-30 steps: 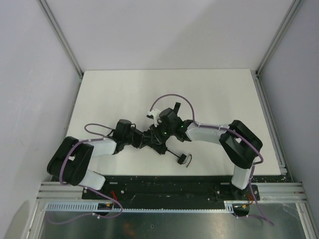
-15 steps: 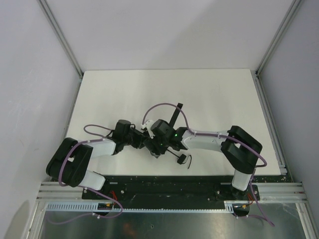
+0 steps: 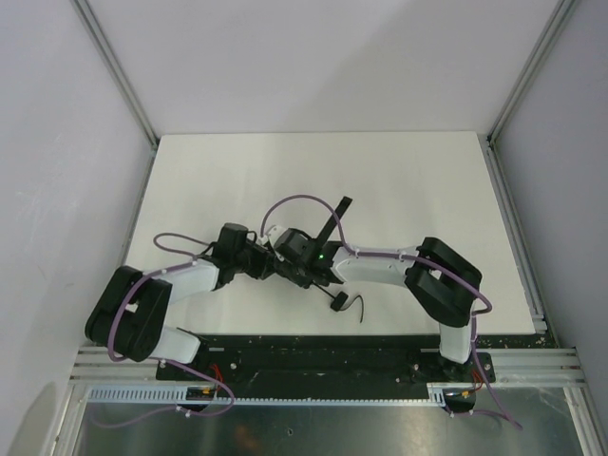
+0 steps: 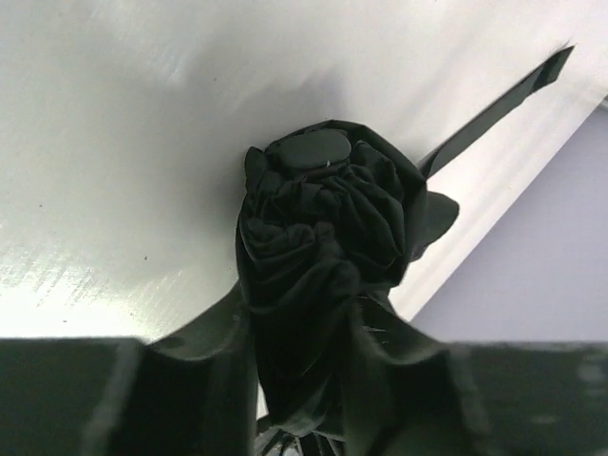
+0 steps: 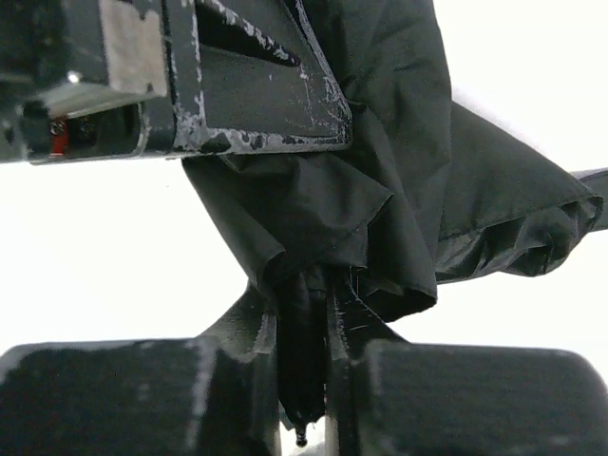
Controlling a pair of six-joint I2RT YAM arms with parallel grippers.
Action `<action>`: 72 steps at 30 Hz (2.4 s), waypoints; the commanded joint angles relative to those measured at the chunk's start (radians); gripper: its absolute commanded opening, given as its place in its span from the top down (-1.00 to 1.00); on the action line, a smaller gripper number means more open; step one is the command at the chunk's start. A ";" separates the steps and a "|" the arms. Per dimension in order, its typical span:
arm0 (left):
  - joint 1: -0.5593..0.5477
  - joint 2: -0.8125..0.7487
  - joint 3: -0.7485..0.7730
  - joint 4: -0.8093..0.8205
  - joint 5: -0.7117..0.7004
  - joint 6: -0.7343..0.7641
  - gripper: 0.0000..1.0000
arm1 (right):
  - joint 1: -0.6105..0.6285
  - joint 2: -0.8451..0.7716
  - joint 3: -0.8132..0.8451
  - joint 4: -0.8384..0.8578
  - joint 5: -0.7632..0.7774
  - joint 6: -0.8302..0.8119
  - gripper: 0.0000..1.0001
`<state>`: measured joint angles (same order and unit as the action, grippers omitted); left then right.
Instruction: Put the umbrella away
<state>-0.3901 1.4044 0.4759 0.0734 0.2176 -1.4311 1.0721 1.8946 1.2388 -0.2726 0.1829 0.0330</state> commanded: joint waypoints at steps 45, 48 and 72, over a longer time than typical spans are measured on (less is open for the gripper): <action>-0.072 0.081 -0.046 -0.038 0.044 0.025 1.00 | 0.036 -0.208 -0.192 0.161 0.181 -0.078 -0.67; -0.081 0.081 -0.044 -0.048 0.045 0.014 1.00 | 0.063 -0.173 -0.164 0.187 0.225 -0.129 -0.77; -0.103 0.020 0.031 -0.130 0.020 0.075 0.97 | 0.039 0.079 -0.183 0.205 0.094 -0.074 0.97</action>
<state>-0.4686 1.4342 0.4934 0.0647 0.2535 -1.4429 1.1645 1.9167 1.1187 -0.0265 0.4023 -0.1173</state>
